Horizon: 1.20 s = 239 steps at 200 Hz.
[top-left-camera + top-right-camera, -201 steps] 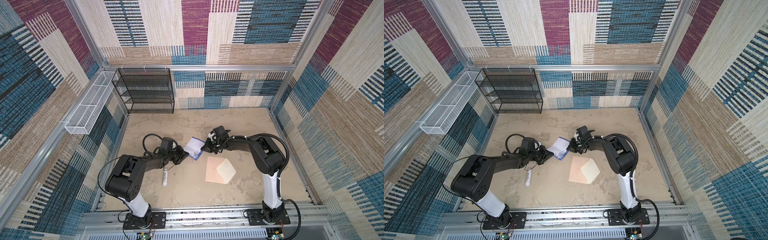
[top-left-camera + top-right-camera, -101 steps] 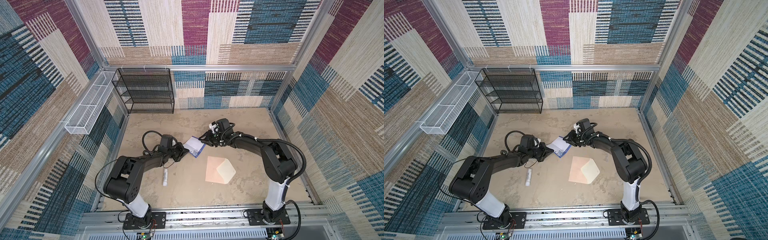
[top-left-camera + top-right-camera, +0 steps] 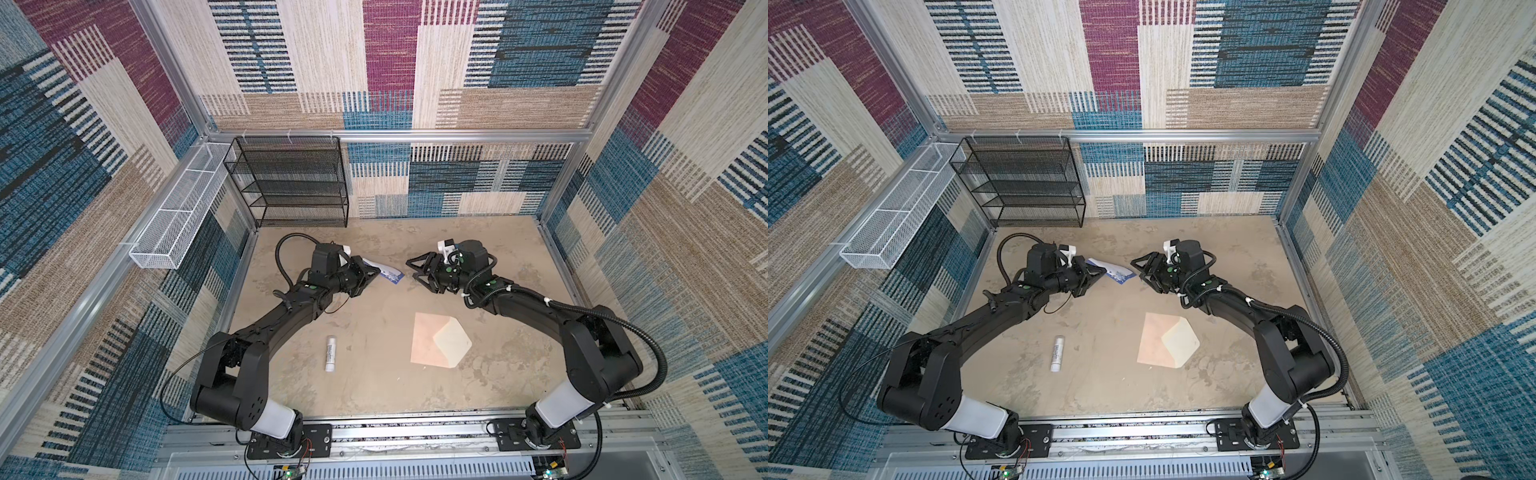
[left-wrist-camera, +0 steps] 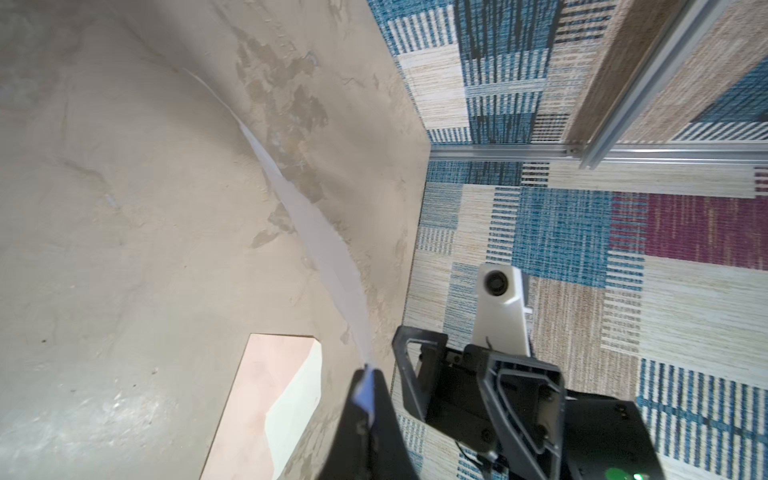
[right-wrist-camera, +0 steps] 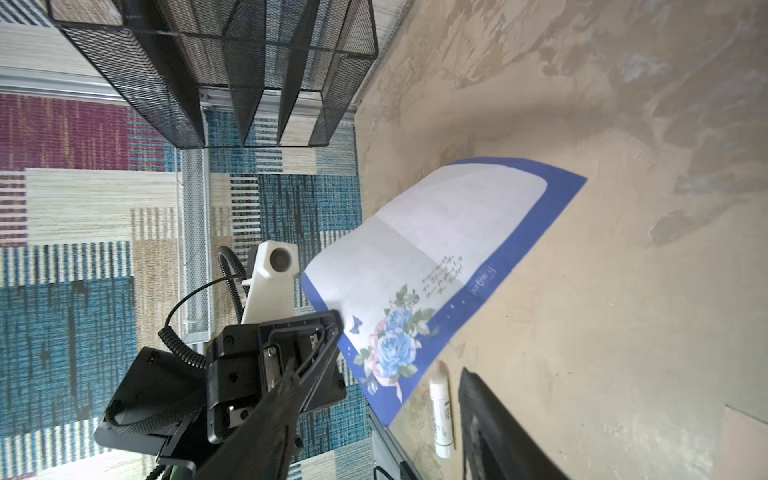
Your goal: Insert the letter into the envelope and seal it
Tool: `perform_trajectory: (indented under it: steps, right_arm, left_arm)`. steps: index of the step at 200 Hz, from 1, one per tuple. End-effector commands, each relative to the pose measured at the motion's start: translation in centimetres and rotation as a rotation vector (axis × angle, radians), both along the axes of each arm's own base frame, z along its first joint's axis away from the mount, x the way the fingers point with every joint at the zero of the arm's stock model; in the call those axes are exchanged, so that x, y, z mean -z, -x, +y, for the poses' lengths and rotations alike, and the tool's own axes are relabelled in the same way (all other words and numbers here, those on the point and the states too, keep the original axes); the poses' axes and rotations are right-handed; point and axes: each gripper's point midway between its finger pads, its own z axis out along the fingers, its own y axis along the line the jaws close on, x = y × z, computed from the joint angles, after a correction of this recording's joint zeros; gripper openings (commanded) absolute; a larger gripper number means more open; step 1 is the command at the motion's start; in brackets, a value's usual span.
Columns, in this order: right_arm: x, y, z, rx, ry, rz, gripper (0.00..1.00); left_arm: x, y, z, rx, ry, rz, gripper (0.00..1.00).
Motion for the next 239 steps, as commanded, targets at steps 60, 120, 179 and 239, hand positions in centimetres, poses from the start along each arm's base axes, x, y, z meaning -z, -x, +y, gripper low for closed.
perform_trajectory:
  steps: [60,120,179,239]
  right_arm:
    - [-4.0,0.2,0.3,0.105,-0.231,0.048,0.70]
    - [-3.3,0.0,1.0,0.150,-0.303,0.120,0.66]
    - [-3.2,-0.7,2.4,0.132,-0.347,0.154,0.47]
    - [-3.4,-1.1,2.6,0.147,-0.374,0.163,0.12]
  left_arm:
    - [-4.3,-1.1,-0.2,-0.053,0.029,-0.054,0.00]
    - [-4.9,-0.8,-1.6,-0.028,0.026,-0.074,0.00]
    - [-4.3,-0.3,-3.1,0.011,0.015,-0.070,0.00]
    - [-3.9,0.1,-3.4,0.031,0.007,-0.068,0.00]
